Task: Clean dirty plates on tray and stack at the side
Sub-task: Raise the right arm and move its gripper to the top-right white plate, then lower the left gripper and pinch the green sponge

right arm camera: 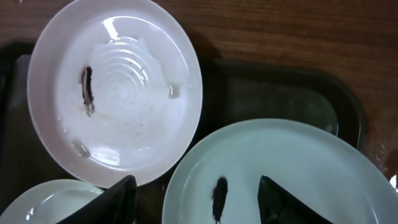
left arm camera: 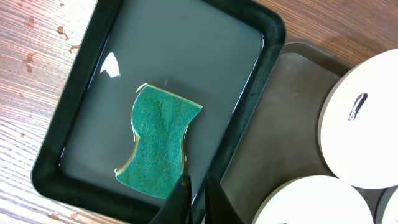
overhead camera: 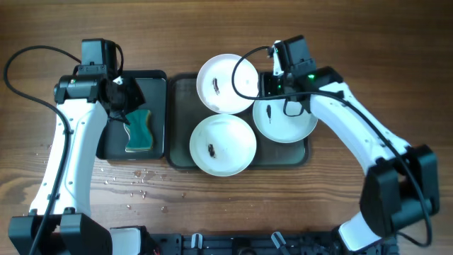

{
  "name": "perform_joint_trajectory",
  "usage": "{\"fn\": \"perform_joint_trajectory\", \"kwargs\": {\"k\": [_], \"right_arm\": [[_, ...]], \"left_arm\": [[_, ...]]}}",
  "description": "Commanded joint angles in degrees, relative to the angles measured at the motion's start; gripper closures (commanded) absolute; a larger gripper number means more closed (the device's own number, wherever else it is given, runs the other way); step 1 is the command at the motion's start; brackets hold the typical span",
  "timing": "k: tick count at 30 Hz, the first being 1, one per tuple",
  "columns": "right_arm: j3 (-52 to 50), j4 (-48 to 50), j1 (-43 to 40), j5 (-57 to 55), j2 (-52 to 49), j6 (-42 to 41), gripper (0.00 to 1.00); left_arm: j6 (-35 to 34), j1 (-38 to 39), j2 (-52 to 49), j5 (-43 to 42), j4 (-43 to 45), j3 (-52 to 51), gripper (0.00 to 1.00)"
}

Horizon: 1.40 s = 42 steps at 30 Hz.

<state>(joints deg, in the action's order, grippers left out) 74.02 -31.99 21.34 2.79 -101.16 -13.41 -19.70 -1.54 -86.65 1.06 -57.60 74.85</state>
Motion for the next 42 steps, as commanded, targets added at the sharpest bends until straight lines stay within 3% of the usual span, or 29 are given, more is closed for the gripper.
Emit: {"fn": "perform_joint_trajectory", "kwargs": {"k": [1,5,17,24,36,42], "right_arm": [[1.11,2.91,0.13,-1.31,-2.51,2.82,0.44],[1.07,5.16,0.13,-1.31,-3.91,2.99,0.52],[1.07,9.33,0.13,-0.68,-7.26,2.95,0.52],[-0.35,13.00,0.13,-0.68,-7.30,4.35,0.51],[-1.40,14.60,0.13,-0.70,-7.30,4.44,0.46],[-1.40,14.60,0.13,-0.70,-7.30,4.46,0.44]], "left_arm": [[-0.72,0.15,-0.42,0.55,0.17,0.04,0.93],[-0.72,0.15,-0.42,0.52,0.63,0.04,0.91],[-0.70,0.15,-0.44,0.57,1.73,-0.70,0.75],[-0.72,0.15,-0.48,4.70,4.74,-6.08,0.43],[4.57,0.15,-0.48,6.49,9.97,-12.15,0.32],[8.04,0.15,-0.48,6.49,14.29,-15.61,0.32]]}}
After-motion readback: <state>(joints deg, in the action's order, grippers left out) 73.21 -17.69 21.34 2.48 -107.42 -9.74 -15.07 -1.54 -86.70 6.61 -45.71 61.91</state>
